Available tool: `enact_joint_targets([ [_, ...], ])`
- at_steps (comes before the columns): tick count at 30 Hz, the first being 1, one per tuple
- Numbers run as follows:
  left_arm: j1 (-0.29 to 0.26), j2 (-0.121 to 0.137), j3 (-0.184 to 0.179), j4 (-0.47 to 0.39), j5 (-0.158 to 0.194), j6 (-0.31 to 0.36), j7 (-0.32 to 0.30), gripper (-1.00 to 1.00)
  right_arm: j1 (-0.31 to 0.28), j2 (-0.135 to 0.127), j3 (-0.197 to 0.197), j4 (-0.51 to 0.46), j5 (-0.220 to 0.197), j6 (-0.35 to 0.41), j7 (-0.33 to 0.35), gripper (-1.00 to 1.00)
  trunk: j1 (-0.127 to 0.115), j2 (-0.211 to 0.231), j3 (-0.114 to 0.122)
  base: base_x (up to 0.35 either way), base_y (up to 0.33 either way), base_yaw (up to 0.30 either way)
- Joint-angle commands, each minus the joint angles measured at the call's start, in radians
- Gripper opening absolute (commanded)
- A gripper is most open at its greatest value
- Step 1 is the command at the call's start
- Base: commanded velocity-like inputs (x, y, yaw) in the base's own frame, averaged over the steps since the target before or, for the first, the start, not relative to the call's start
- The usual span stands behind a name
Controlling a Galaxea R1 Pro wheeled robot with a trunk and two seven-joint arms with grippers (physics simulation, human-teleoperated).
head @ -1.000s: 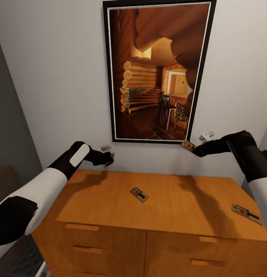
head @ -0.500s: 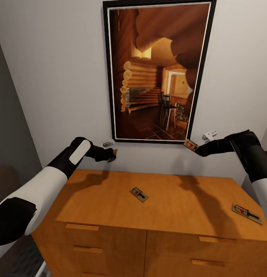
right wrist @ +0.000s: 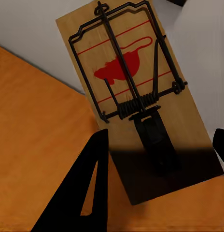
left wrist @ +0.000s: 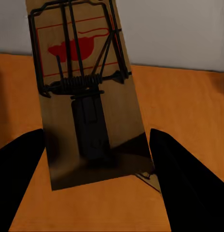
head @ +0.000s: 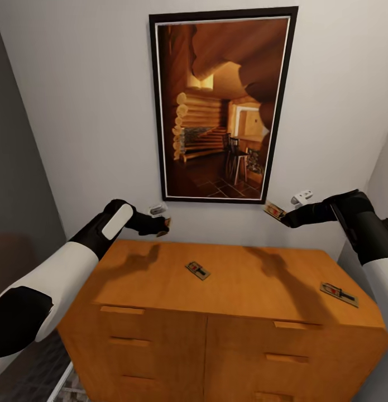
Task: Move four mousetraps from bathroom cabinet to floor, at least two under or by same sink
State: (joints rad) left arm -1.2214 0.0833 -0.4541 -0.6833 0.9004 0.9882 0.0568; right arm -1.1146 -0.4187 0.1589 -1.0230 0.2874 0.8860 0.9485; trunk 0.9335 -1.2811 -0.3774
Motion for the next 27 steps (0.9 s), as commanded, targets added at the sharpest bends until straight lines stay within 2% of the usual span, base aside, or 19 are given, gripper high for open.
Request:
enact_joint_targets([
  [1,-0.001,0.001,-0.014,-0.001,0.008,0.001,0.006,-1.00,-0.001,0.000,0.002,0.000,0.010,0.000,0.008,-1.00,-0.001,-0.001,-0.001,-0.314,-0.086,0.000],
  [7,-0.001,0.001,-0.029,-0.001,0.008,0.001,0.006,-1.00,-0.001,0.006,0.004,0.007,0.009,-0.001,0.003,-1.00,-0.001,-0.001,-0.001,-0.317,-0.086,0.000],
  [9,-0.001,0.001,-0.029,-0.001,0.008,0.001,0.006,-1.00,-0.001,0.053,0.004,0.037,0.010,-0.001,-0.002,-1.00,-0.001,-0.001,-0.001,-0.317,-0.086,0.000],
  [10,-0.001,0.002,-0.029,-0.001,0.008,0.001,0.006,-1.00,-0.001,0.064,0.004,0.046,0.010,-0.001,-0.006,-1.00,-0.001,-0.001,-0.001,-0.317,-0.086,0.000],
  [12,-0.001,0.002,-0.030,-0.001,0.008,0.001,0.006,-1.00,-0.001,0.112,0.004,0.086,0.010,-0.004,-0.040,-1.00,-0.001,-0.001,-0.001,-0.317,-0.082,0.000],
  [13,-0.001,0.002,-0.030,-0.001,0.008,0.001,0.006,-1.00,-0.001,0.149,0.004,0.114,0.010,-0.007,-0.087,-1.00,-0.001,-0.001,-0.001,-0.271,-0.044,0.000],
  [15,-0.001,0.002,-0.030,-0.001,0.008,0.001,0.006,-1.00,-0.001,0.187,0.004,0.146,0.010,-0.011,-0.164,-1.00,-0.001,-0.001,-0.001,-0.161,-0.023,0.000],
  [19,-0.001,0.002,-0.031,-0.001,0.008,0.000,0.006,-1.00,-0.001,0.214,0.004,0.180,0.005,-0.015,-0.256,-1.00,-0.001,-0.001,-0.001,-0.058,-0.008,0.000],
  [27,-0.001,0.001,-0.030,-0.001,0.008,0.000,0.006,-1.00,-0.001,0.222,0.004,0.199,0.005,-0.015,-0.287,-1.00,-0.001,-0.001,-0.001,-0.014,-0.001,0.000],
])
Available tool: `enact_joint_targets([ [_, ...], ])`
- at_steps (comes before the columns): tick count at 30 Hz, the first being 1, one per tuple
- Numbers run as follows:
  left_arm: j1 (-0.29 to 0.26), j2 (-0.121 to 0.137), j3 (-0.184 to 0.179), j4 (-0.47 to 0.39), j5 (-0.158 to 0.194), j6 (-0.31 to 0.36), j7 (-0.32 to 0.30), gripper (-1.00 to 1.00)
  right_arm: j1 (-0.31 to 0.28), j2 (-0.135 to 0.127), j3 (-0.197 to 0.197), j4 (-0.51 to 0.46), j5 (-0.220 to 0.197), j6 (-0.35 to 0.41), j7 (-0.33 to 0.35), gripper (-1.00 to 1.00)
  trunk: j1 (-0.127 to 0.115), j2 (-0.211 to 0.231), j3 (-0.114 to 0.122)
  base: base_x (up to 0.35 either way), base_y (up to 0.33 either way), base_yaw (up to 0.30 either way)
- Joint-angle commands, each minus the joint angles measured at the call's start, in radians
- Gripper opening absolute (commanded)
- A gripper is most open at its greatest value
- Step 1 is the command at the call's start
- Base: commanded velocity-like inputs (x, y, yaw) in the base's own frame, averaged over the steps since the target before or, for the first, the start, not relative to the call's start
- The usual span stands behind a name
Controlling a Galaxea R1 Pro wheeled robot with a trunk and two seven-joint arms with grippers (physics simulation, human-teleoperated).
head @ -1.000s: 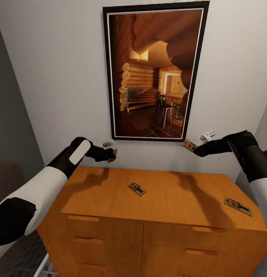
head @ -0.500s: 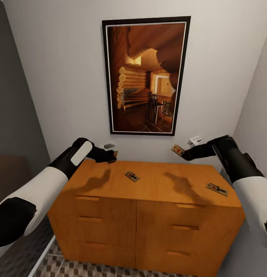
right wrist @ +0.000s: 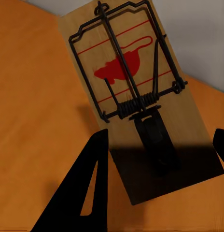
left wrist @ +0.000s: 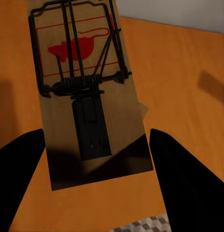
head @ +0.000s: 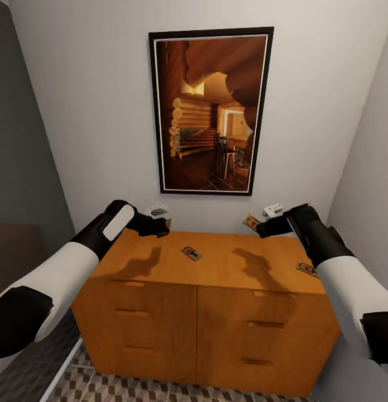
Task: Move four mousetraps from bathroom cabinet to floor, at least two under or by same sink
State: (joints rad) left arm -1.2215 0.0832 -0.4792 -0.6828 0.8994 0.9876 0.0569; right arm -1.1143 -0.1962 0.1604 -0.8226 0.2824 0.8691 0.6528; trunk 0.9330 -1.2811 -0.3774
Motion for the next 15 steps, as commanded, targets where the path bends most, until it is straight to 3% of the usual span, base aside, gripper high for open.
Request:
enact_joint_targets([
  [1,-0.001,0.001,-0.005,-0.001,0.009,0.001,0.006,-1.00,-0.001,0.000,0.002,0.004,0.010,0.002,0.002,-1.00,0.000,-0.001,-0.001,-0.136,0.000,0.000],
  [5,-0.001,0.001,-0.006,-0.001,0.009,0.001,0.006,-1.00,-0.001,0.003,0.000,0.013,0.009,-0.006,-0.051,-1.00,0.000,-0.001,-0.001,-0.259,0.000,0.000],
  [11,-0.001,0.001,-0.008,0.000,0.008,0.001,0.008,-1.00,0.007,0.033,-0.003,0.020,-0.014,-0.016,-0.145,-1.00,0.000,-0.001,-0.001,-0.324,0.000,0.000],
  [15,-0.001,0.002,-0.034,0.001,0.009,0.000,0.008,-1.00,0.048,0.061,-0.005,0.022,-0.062,-0.072,-0.232,-1.00,0.000,-0.001,-0.001,-0.335,0.000,0.000],
])
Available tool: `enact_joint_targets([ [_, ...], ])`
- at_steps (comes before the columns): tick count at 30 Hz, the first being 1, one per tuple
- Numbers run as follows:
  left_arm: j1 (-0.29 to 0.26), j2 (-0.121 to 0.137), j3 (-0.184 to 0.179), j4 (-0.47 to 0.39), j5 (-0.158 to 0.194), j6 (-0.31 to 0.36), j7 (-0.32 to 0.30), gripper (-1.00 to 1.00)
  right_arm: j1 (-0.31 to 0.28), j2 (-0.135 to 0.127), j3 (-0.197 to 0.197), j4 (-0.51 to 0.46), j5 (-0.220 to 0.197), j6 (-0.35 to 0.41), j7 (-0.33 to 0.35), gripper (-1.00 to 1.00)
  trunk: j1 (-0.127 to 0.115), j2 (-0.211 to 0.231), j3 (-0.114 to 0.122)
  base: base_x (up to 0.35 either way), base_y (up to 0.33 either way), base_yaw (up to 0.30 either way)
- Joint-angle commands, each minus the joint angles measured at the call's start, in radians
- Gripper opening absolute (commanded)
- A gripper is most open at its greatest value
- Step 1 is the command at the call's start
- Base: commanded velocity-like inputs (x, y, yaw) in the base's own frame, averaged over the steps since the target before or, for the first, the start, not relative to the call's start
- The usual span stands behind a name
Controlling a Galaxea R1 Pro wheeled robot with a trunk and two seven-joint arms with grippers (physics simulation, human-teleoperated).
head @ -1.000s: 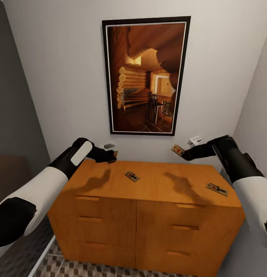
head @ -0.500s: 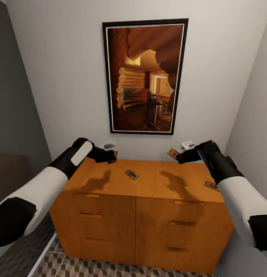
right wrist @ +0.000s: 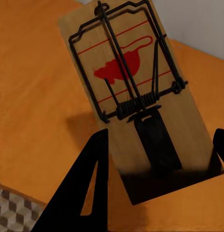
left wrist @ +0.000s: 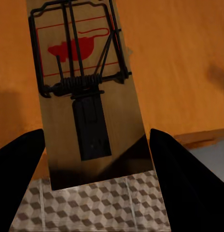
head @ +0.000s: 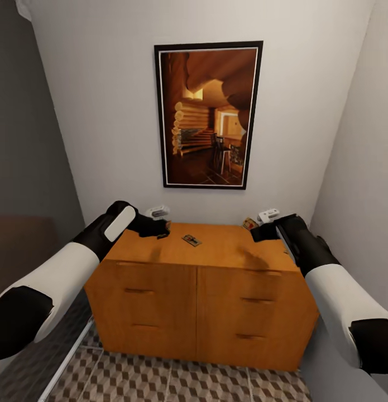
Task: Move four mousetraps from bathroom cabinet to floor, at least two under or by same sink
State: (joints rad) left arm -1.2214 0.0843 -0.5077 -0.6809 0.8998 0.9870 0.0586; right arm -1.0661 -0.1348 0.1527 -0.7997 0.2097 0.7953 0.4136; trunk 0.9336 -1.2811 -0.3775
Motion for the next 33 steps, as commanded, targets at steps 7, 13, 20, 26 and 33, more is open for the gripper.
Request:
enact_joint_targets([
  [7,-0.001,0.002,-0.060,0.000,0.010,0.001,0.006,-1.00,0.043,0.010,0.003,-0.002,-0.104,-0.040,-0.068,-1.00,-0.001,-0.001,-0.001,-0.337,0.000,0.000],
  [13,-0.001,0.001,-0.066,0.001,0.010,-0.001,0.006,-1.00,0.049,0.010,0.003,-0.002,-0.123,-0.041,-0.073,-1.00,-0.001,-0.001,-0.001,-0.340,0.000,0.000],
  [20,-0.001,0.000,-0.067,0.000,0.011,-0.001,0.005,-1.00,0.078,0.010,0.003,-0.001,-0.125,-0.047,-0.068,-1.00,-0.001,-0.001,-0.001,-0.343,0.000,0.000],
  [26,-0.001,0.000,-0.067,0.006,0.011,-0.002,0.003,-1.00,0.085,0.007,0.002,0.000,-0.126,-0.048,-0.064,-1.00,-0.001,-0.001,-0.001,-0.343,0.000,0.000],
  [33,-0.001,-0.001,-0.068,0.006,0.011,-0.004,0.003,-1.00,0.086,0.001,0.000,0.025,-0.125,-0.051,-0.058,-1.00,-0.001,-0.001,-0.001,-0.343,0.000,0.000],
])
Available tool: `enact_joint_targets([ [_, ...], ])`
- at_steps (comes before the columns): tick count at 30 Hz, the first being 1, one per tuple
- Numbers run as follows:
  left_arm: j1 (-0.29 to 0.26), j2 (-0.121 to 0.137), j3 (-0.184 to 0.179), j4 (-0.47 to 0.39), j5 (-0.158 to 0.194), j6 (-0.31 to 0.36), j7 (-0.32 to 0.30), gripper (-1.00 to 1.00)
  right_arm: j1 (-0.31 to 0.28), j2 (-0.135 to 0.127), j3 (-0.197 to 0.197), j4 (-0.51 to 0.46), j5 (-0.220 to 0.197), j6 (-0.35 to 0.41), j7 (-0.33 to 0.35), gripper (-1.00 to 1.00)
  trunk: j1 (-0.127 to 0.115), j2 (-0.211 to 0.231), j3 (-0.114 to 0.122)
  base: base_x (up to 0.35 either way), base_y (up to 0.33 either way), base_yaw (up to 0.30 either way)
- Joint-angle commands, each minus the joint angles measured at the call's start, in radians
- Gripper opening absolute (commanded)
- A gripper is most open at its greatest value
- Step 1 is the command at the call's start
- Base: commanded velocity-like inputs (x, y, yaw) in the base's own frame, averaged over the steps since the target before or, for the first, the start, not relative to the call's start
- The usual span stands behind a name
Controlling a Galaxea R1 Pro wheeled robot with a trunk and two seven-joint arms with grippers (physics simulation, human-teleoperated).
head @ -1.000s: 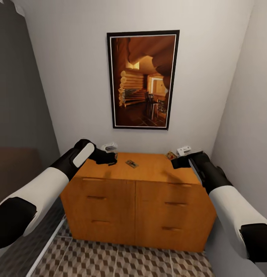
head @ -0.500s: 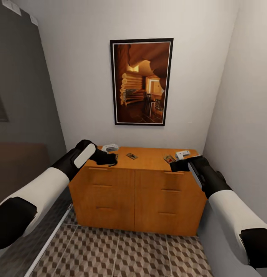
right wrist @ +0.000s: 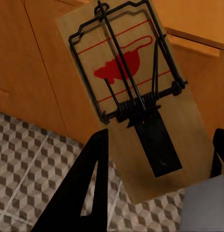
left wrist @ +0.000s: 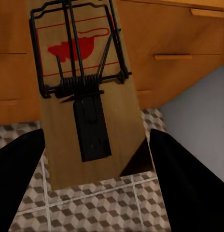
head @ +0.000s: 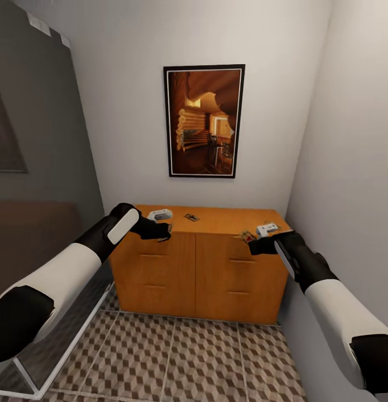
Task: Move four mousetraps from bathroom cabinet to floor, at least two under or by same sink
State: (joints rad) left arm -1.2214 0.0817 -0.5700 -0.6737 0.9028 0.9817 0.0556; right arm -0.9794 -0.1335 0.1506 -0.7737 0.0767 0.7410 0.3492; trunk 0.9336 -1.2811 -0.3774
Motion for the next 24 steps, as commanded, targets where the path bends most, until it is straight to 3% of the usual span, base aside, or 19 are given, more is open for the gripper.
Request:
enact_joint_targets([
  [1,-0.001,0.001,-0.005,-0.001,0.008,0.001,0.006,-1.00,-0.001,-0.002,0.002,0.000,0.008,0.003,0.007,-1.00,-0.001,-0.001,-0.001,-0.343,0.000,0.000],
  [11,-0.001,-0.008,-0.005,-0.002,0.007,-0.001,0.006,-1.00,-0.001,-0.002,0.000,0.005,0.009,0.004,0.007,-1.00,-0.001,-0.001,-0.001,-0.330,0.000,0.000],
  [19,-0.001,-0.008,-0.005,-0.002,0.007,-0.003,0.008,-1.00,-0.001,0.001,0.000,0.005,0.008,0.005,0.007,-1.00,-0.001,-0.001,-0.001,-0.043,0.000,0.000],
  [24,-0.001,-0.009,-0.005,-0.004,0.008,-0.003,0.007,-1.00,-0.001,0.003,0.000,0.006,0.007,0.005,0.007,-1.00,-0.001,-0.001,-0.001,-0.248,0.000,0.000],
])
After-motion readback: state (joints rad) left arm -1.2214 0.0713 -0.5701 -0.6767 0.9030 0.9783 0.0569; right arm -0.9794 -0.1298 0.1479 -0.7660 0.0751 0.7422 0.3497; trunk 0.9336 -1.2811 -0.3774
